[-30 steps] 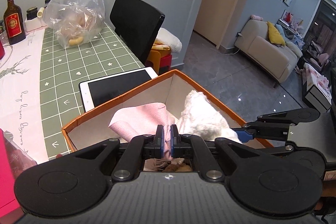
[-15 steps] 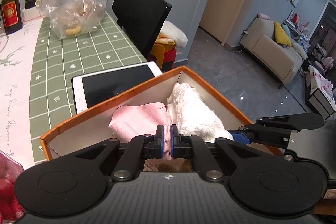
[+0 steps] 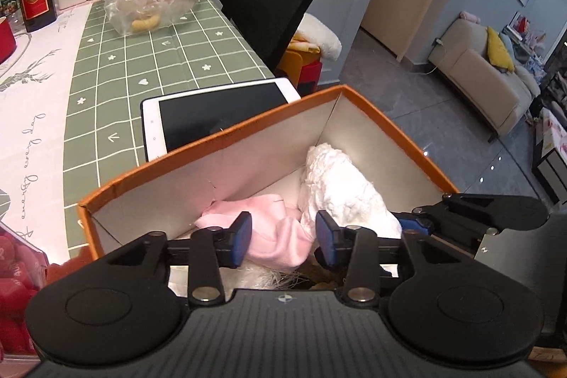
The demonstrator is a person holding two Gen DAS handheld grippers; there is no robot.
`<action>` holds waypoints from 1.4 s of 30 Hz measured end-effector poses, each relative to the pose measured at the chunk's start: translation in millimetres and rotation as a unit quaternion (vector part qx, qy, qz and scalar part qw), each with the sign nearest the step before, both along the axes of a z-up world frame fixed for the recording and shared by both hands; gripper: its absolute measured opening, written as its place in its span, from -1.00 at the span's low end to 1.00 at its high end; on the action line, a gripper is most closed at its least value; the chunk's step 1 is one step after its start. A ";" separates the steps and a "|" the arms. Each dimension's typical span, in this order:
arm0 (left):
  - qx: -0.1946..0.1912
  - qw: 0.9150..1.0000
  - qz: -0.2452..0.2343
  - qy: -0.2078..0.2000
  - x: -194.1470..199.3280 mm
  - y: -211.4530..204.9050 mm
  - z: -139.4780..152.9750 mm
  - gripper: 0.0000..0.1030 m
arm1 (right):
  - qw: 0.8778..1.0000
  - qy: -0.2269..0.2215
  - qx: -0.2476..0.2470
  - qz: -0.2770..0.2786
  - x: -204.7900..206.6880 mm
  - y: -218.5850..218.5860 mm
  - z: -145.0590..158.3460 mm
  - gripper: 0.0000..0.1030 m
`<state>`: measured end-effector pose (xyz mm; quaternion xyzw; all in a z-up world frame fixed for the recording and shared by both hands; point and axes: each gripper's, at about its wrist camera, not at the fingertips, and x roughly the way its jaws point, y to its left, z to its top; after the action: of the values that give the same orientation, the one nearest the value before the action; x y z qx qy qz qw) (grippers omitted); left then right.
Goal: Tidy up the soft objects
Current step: 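Open both tools to drop the pink and white cloths into the shoebox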
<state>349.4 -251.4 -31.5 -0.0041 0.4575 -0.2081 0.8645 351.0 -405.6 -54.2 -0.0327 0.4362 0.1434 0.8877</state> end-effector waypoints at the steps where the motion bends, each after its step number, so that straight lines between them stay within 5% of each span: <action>1: -0.003 1.000 0.003 -0.002 -0.4 3.0 3.4 -0.04 | 1.000 -0.002 -0.002 0.000 -1.4 0.1 1.9 -0.12; 9: -0.026 0.999 0.018 -0.016 -12.3 26.8 31.7 -0.02 | 0.999 -0.025 -0.015 -0.013 -18.0 -1.5 28.6 0.07; 27: -0.040 0.996 0.019 -0.080 -73.1 70.5 104.6 -0.02 | 0.996 -0.074 -0.053 -0.008 -82.6 29.7 107.1 0.07; 42: -0.036 0.991 0.030 -0.122 -113.1 141.3 126.2 -0.02 | 0.990 -0.093 -0.099 0.036 -130.4 81.7 128.8 0.07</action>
<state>236.3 -110.1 94.7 -0.0234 0.3408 -0.1973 0.9189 220.6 -323.9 74.7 -0.1489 0.3628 0.1274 0.9110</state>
